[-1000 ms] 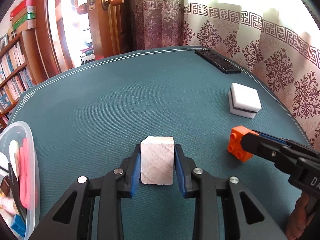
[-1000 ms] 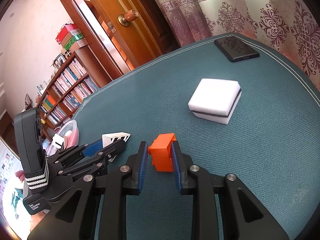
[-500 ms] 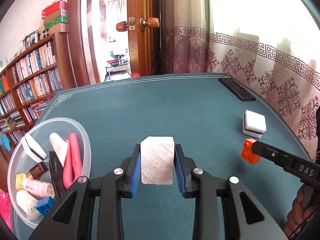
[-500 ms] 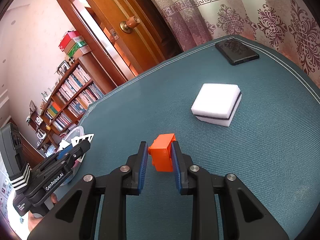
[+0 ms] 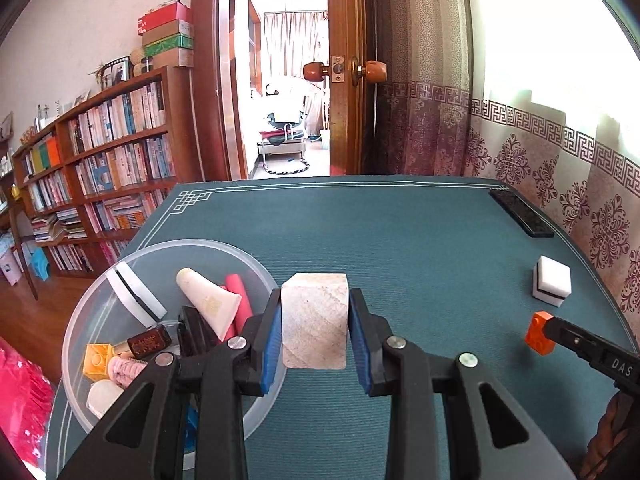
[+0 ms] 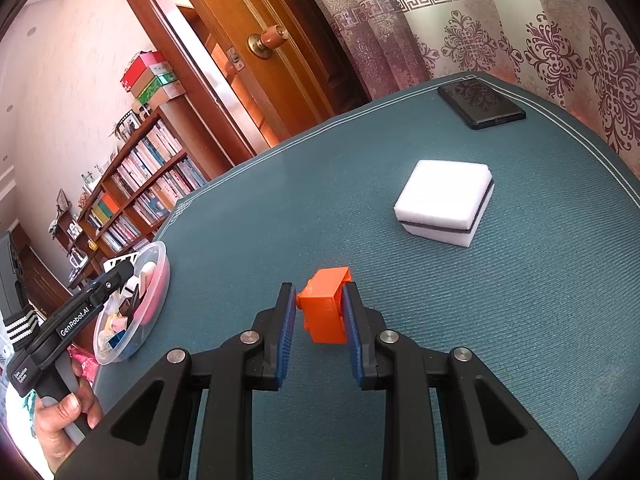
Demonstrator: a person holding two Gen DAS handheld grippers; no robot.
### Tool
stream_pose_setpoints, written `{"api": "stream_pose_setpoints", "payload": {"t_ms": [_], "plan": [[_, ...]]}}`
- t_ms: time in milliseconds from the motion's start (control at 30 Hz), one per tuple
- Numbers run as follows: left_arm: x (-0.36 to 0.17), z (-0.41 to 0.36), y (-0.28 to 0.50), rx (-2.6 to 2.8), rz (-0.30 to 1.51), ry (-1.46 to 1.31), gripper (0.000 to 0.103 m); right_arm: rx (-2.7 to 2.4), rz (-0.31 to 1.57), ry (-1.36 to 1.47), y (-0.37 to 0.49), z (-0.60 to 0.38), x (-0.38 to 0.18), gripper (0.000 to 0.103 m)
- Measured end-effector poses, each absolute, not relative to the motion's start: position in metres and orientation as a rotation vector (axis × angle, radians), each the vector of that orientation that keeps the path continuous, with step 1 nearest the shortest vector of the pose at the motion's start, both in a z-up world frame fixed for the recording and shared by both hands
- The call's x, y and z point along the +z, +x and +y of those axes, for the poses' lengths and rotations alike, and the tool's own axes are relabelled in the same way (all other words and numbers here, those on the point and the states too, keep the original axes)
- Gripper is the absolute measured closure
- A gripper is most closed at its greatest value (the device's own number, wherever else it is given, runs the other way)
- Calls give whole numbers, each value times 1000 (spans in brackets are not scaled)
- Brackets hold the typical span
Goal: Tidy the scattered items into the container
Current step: 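Carry the folded white card toward the bowl with the left tool while the right tool carries the orange block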
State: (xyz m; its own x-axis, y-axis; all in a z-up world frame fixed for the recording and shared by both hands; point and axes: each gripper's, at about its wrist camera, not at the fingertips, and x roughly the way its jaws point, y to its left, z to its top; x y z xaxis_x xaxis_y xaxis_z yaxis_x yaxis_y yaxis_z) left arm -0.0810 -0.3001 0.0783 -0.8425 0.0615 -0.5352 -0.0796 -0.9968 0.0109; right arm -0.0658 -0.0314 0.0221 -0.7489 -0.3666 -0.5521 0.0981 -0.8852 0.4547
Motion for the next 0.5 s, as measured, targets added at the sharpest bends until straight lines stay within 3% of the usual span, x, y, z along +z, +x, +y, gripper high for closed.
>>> {"api": "stream_pose_setpoints", "payload": {"t_ms": [500], "plan": [[75, -374, -83, 3085, -9, -897, 68, -2655, -486, 961, -64, -60, 29, 77]]}}
